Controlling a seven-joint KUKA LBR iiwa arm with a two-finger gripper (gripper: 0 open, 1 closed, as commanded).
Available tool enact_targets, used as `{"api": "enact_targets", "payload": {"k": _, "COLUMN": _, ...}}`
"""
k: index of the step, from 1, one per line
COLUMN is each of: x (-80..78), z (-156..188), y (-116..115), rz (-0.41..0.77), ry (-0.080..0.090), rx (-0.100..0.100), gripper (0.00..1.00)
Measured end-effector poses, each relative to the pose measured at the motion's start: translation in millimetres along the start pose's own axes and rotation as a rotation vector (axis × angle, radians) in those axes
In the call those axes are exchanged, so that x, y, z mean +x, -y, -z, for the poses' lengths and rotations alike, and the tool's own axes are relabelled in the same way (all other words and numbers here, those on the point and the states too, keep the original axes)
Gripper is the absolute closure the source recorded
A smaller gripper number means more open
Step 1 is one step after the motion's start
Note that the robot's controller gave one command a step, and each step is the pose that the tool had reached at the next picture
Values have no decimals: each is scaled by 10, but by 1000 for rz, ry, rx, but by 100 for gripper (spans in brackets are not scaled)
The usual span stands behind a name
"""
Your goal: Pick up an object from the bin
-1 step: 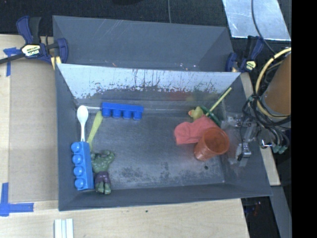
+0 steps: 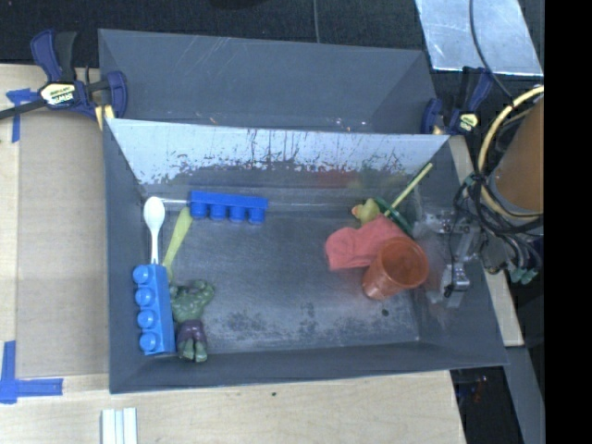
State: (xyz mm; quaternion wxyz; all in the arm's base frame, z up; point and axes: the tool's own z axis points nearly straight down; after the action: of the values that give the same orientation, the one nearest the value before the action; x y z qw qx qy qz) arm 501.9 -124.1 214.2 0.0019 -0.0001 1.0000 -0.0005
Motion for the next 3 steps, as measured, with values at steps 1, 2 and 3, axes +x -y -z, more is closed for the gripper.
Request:
{"api": "enact_targets", "payload": {"k": 1, "x": 115, "z": -873, "y": 68, "rz": 111, "ry": 4, "rx": 1, "gripper": 0}}
{"api": "enact_targets", "payload": {"k": 2, "x": 139, "z": -1210, "y": 47, "rz": 157, "ry": 2, "rx": 1, "gripper": 0}}
{"api": "enact_targets", "payload": {"k": 3, "x": -555, "z": -1148, "y": -60, "rz": -128, "ry": 0, "rx": 0, "gripper": 0}}
